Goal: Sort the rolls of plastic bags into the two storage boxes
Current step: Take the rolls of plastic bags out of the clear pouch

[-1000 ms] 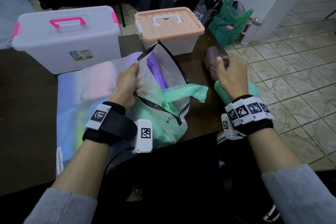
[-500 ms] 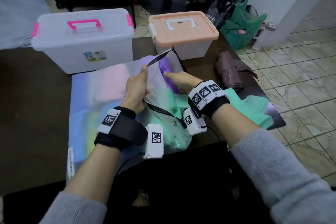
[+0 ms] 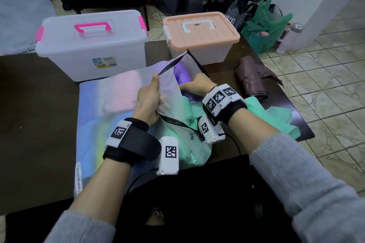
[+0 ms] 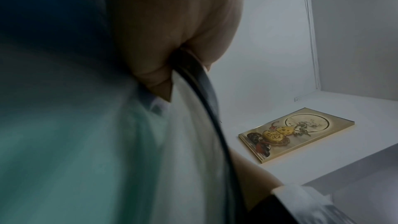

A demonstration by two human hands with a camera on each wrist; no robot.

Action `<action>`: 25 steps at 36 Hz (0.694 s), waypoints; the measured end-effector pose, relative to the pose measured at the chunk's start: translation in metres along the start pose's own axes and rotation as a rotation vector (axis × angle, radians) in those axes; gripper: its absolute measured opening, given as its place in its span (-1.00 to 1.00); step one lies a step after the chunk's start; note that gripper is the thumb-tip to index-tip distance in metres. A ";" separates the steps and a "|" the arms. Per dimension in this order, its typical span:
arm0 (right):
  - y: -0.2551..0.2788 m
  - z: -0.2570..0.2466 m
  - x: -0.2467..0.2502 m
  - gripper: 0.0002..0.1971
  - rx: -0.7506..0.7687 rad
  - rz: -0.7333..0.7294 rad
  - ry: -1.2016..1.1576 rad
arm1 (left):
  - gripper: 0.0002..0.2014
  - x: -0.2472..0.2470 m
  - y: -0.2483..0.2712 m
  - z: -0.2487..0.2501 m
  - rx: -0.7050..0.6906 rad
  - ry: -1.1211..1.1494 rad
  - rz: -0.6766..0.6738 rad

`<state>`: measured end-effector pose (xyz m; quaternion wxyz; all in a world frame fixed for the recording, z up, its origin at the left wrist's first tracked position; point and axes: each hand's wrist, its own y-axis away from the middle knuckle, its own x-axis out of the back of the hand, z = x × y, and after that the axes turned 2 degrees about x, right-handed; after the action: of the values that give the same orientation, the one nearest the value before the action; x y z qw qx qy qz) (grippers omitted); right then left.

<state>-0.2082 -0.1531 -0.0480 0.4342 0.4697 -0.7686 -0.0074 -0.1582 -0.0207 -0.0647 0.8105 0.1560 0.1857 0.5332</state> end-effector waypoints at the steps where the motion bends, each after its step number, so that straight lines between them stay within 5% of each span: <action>1: 0.001 -0.001 0.003 -0.57 0.005 0.013 0.016 | -0.63 0.000 0.001 0.001 -0.001 0.008 0.005; 14: 0.035 0.000 0.097 -0.72 -0.077 -0.178 0.087 | -0.63 0.001 0.000 0.000 0.010 0.011 0.035; 18: 0.040 0.022 0.127 -0.67 -0.131 -0.110 0.007 | -0.60 0.002 -0.002 0.000 0.006 -0.004 0.040; 25: 0.039 0.044 0.143 -0.70 -0.187 0.281 0.096 | -0.62 0.001 -0.004 -0.003 0.004 0.023 0.028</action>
<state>-0.2920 -0.2531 0.0358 0.5090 0.3149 -0.8011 0.0045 -0.1559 -0.0211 -0.0689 0.8004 0.1539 0.1940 0.5459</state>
